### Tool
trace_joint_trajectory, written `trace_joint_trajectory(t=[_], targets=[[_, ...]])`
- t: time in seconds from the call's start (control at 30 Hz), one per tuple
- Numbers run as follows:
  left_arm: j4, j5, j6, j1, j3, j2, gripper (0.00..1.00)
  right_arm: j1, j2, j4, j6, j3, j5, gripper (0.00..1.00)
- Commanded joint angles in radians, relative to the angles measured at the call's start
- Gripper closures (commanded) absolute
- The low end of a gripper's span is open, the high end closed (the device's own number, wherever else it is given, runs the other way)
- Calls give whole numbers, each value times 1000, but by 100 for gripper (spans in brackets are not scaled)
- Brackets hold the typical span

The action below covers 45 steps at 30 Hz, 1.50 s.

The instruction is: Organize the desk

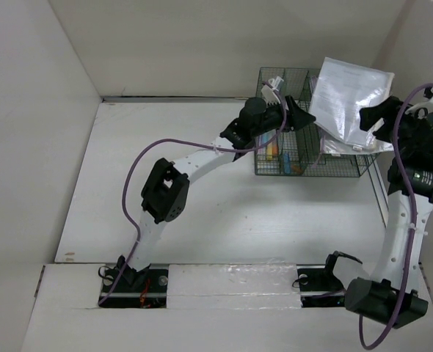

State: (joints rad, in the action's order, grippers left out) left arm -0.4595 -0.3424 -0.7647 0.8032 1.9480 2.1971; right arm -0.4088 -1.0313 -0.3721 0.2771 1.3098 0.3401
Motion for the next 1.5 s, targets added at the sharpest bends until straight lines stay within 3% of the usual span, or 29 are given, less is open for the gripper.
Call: trace_joint_trajectory(t=[0.0, 0.1, 0.37, 0.4, 0.5, 0.53, 0.63, 0.73, 1.0, 1.27, 1.47], targets=[[-116, -14, -39, 1, -44, -30, 45, 31, 37, 94, -6, -87, 17, 19], [-10, -10, -35, 1, 118, 36, 47, 62, 71, 131, 2, -167, 40, 22], [-21, 0, -74, 19, 244, 134, 53, 206, 201, 167, -13, -306, -19, 27], [17, -1, -73, 28, 312, 176, 60, 206, 215, 159, -30, -317, -39, 28], [21, -1, -74, 28, 330, 184, 65, 215, 223, 147, -36, -320, -55, 28], [16, 0, -73, 28, 327, 185, 74, 215, 229, 151, -42, -326, -65, 28], [16, 8, -64, 28, 307, 176, 90, 215, 224, 147, -52, -330, -67, 28], [-1, 11, -56, 28, 266, 145, 100, 215, 211, 154, -52, -342, -56, 29], [-91, -7, -51, 48, 63, 33, 100, 215, 198, 165, -58, -348, -58, 29], [-199, 62, -41, 66, -167, -100, 100, 206, 198, 167, -59, -356, -55, 29], [-218, 75, -53, 85, -205, -103, 100, 197, 178, 157, -67, -343, -46, 28]])
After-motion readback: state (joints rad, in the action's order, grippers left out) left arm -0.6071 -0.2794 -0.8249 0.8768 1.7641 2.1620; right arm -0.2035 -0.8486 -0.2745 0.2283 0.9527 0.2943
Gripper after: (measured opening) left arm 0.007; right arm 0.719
